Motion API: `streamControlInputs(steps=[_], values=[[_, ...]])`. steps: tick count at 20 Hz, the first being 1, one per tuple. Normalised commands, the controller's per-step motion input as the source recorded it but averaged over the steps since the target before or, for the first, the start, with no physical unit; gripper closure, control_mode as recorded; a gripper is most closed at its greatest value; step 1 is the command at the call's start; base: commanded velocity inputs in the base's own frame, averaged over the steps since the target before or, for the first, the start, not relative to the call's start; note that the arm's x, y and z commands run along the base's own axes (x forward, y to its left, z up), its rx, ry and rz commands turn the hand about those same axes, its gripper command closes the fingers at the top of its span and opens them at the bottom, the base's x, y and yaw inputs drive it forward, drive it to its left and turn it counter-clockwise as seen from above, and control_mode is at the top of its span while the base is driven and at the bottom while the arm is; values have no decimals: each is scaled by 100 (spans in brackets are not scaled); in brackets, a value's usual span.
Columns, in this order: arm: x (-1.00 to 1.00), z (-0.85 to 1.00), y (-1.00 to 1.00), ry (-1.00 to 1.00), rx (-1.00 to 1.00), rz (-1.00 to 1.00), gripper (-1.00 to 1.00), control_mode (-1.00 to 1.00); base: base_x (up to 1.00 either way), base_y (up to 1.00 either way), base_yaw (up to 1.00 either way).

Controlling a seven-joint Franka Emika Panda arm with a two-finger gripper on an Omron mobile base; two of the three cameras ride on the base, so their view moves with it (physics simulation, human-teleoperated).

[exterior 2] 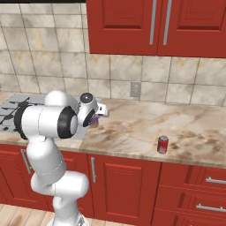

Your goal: Four empty soda cans are scattered around the kitchen. Gather all the cans and cluster them next to the stove for recycling.

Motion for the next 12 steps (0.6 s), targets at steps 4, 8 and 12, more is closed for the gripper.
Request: streamControlInputs(steps=[4, 8, 12], values=[[36, 0, -7, 0, 0, 0, 100, -100, 0, 0, 0], [38, 0, -1, 0, 0, 0, 100, -100, 0, 0, 0], [38, 0, 0, 0, 0, 0, 100, -100, 0, 0, 0]])
